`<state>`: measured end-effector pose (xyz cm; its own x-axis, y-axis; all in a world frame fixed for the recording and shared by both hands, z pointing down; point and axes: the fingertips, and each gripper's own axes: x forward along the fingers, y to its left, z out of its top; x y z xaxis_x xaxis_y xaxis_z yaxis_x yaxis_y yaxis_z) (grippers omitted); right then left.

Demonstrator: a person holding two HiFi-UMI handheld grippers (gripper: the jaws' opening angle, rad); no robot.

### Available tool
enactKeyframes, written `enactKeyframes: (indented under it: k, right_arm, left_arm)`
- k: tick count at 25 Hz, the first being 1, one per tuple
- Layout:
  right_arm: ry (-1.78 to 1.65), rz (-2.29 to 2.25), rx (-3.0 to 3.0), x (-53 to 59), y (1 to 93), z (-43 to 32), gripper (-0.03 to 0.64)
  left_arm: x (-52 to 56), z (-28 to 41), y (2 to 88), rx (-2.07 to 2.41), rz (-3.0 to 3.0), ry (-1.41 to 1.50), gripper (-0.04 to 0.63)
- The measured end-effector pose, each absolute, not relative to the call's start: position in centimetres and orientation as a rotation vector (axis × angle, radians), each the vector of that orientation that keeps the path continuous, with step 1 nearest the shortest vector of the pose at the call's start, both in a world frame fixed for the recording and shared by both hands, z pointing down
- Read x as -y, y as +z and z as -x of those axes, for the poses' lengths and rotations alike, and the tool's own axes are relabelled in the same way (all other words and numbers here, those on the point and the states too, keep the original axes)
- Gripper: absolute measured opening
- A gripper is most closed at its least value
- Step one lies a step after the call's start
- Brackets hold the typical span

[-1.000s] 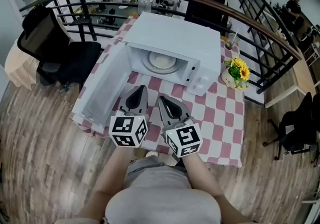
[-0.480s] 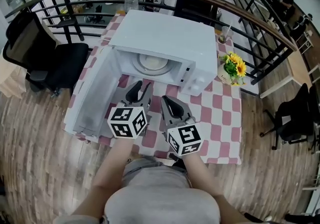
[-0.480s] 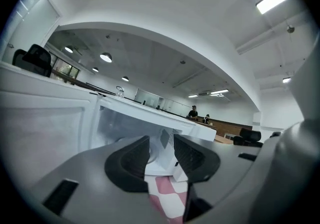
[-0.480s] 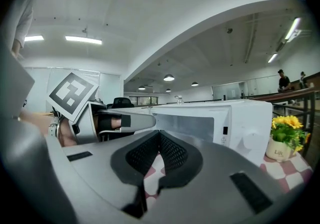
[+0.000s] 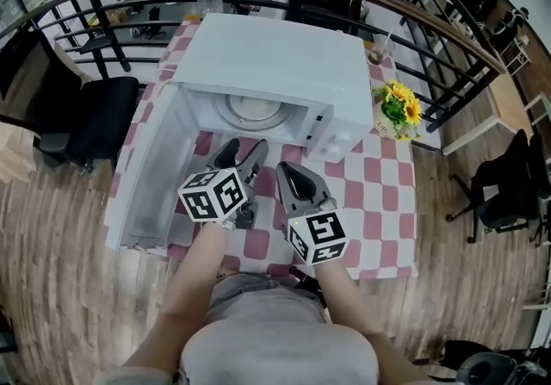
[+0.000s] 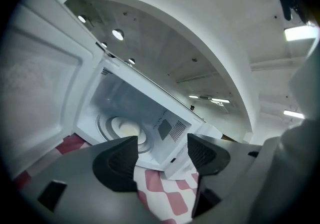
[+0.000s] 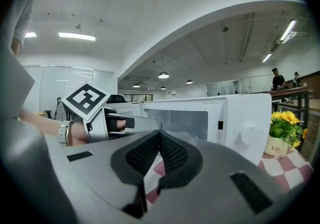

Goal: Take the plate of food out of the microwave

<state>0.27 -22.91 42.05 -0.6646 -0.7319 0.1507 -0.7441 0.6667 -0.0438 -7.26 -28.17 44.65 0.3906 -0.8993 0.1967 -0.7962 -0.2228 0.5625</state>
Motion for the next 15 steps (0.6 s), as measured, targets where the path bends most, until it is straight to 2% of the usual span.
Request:
enactKeyframes:
  k: [15]
  right_arm:
    - [0.213, -1.263, 2.703, 26.0, 44.6, 0.1, 0.023]
  left_arm:
    - [33.8, 9.2, 51.2, 1.316, -1.680, -0.447, 0.316]
